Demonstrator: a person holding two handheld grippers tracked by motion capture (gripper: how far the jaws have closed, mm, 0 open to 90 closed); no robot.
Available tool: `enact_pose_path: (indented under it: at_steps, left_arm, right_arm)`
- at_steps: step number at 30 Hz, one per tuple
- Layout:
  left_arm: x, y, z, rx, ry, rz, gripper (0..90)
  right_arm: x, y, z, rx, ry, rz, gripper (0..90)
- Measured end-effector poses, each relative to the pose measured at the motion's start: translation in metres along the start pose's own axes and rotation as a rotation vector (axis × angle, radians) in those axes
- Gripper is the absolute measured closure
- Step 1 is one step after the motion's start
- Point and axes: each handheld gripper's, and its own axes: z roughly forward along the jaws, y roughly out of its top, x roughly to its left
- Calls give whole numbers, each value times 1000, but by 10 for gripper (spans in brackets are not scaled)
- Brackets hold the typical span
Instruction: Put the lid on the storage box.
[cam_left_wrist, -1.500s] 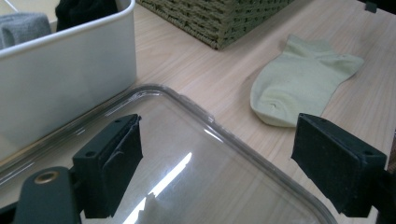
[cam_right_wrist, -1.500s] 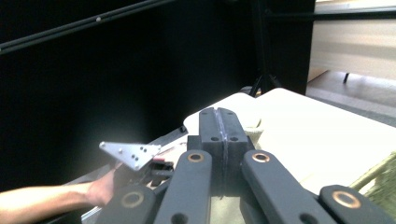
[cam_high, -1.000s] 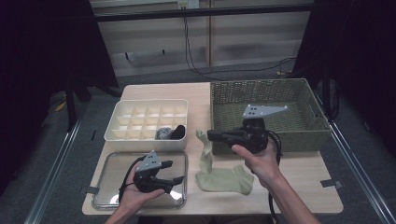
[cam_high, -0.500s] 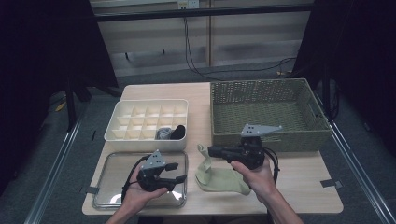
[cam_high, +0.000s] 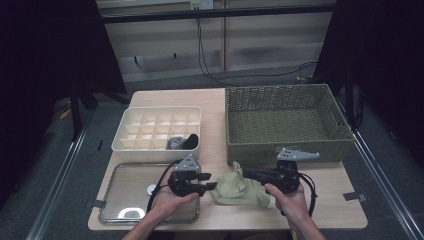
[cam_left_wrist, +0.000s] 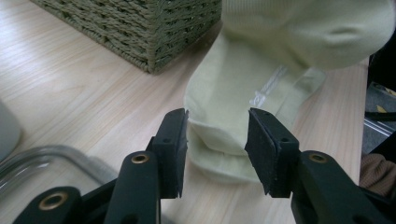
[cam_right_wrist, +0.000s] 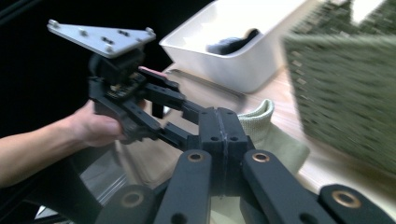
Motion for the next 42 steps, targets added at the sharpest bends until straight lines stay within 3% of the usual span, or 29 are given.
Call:
enact_pose_path:
  at_steps: [5, 12, 20, 25, 30, 36, 42]
  left_arm:
    - [-1, 3, 12, 11, 4, -10, 553]
    - [-4, 7, 25, 25, -9, -12, 424]
    - [-1, 3, 30, 38, 4, -10, 582]
    - [3, 2, 27, 33, 15, -24, 591]
    - [5, 2, 22, 32, 11, -20, 612]
    - [7, 3, 20, 17, 0, -36, 640]
    - [6, 2, 24, 52, -9, -36, 691]
  right_arm:
    - [-9, -11, -7, 27, -57, 1, 900]
    - [-24, -25, -19, 56, -99, 14, 900]
    - [-41, -37, -38, 78, -186, 25, 900]
    - [-52, -42, -42, 116, -242, 23, 892]
    - [-57, -40, -42, 113, -262, 25, 797]
    - [-62, -40, -30, 166, -277, 13, 766]
    - [-72, -40, -17, 212, -296, 16, 716]
